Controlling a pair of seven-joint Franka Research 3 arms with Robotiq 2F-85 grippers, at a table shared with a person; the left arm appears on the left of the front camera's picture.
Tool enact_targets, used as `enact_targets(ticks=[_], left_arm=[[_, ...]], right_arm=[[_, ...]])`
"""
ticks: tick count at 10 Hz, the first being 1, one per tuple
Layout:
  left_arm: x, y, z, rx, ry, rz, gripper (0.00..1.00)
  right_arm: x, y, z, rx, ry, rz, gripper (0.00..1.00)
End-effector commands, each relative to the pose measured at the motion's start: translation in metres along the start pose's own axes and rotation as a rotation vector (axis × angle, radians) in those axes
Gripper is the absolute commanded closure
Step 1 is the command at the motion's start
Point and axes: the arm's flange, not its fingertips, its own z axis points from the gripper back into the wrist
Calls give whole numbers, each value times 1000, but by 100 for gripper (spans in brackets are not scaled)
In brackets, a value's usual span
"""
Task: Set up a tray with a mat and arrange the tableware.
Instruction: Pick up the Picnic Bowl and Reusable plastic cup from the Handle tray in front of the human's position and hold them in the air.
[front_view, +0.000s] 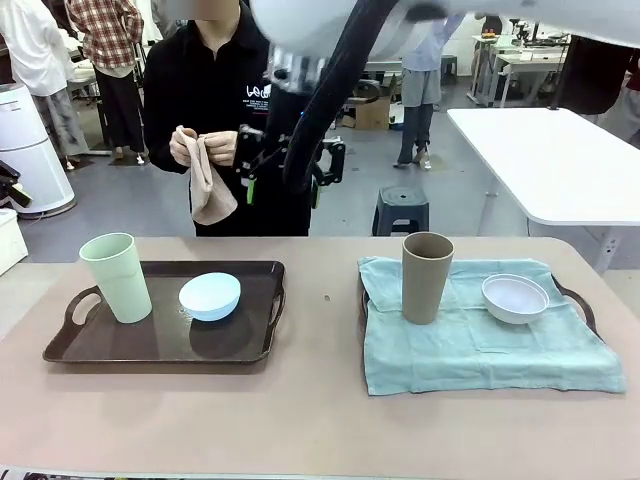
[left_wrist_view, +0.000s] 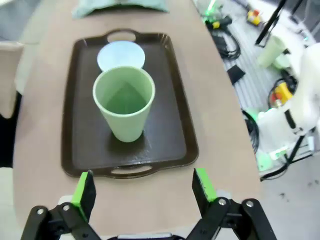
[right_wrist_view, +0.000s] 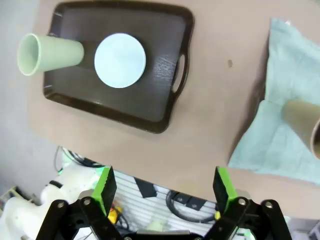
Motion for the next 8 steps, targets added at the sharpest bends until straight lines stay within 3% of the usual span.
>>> enact_targets(ticks=[1, 2, 3, 4, 5, 8], left_arm=[[-5, 40, -8, -65, -72, 109, 0], [6, 35, -19, -115, -109, 204, 0], [-17, 18, -14, -34, -41, 34, 0], [-20, 31, -29, -82, -71, 101, 0], [-8, 25, -37, -13, -62, 141, 0], [-12, 27, -79, 46, -44, 146, 0]], right_arm=[[10, 7, 1, -8, 2, -34, 0], [0, 0, 0, 0, 0, 0, 0], [0, 0, 0, 0, 0, 0, 0], [2, 5, -6, -1, 7, 1, 0], [11, 8, -30, -70, 46, -56, 0], [31, 20, -61, -122, 22, -103, 0]])
